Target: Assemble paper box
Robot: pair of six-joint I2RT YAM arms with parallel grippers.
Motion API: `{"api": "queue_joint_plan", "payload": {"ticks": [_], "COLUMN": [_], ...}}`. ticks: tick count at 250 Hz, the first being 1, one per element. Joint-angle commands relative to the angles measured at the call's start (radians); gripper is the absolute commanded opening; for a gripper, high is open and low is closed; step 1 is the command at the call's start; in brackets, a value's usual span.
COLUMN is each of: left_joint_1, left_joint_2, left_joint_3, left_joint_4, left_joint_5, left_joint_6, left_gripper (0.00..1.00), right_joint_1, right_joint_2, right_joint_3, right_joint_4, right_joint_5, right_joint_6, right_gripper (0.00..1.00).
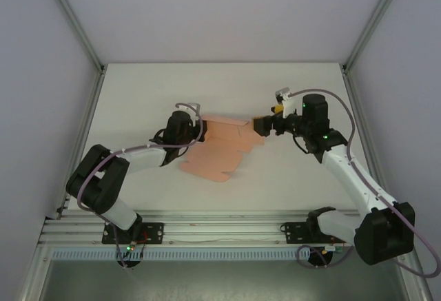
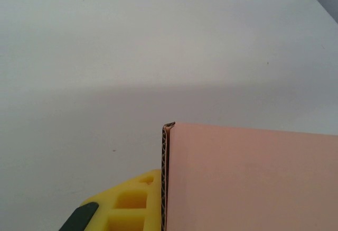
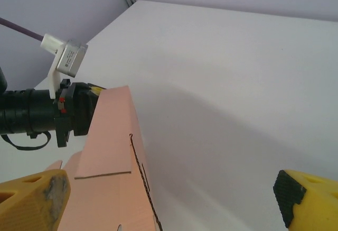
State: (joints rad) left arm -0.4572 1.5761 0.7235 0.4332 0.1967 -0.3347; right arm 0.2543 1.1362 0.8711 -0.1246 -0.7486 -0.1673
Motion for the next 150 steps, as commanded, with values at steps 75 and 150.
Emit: {"api": "queue_joint_plan", "payload": {"ticks": [75, 150], "left_joint_1": [0.005, 0.0], "left_joint_2": [0.007, 0.024], "left_joint_3": [0.07, 0.116], "left_joint_4": [-0.054, -0.095], "left_joint_5": [-0.059, -0.059], "left_joint_6": [-0.04, -0.086], "left_gripper": [0.0, 0.0], "right_joint_1": [0.089, 0.159], "right_joint_2": [0.194, 0.294], "right_joint_3": [0.113, 0.112], "right_joint_4": [-0.105, -0.022], "right_joint_5": [0.045, 0.213], "right_joint_6": [-0.106, -0.051], "right_gripper": [1.0, 1.0]}}
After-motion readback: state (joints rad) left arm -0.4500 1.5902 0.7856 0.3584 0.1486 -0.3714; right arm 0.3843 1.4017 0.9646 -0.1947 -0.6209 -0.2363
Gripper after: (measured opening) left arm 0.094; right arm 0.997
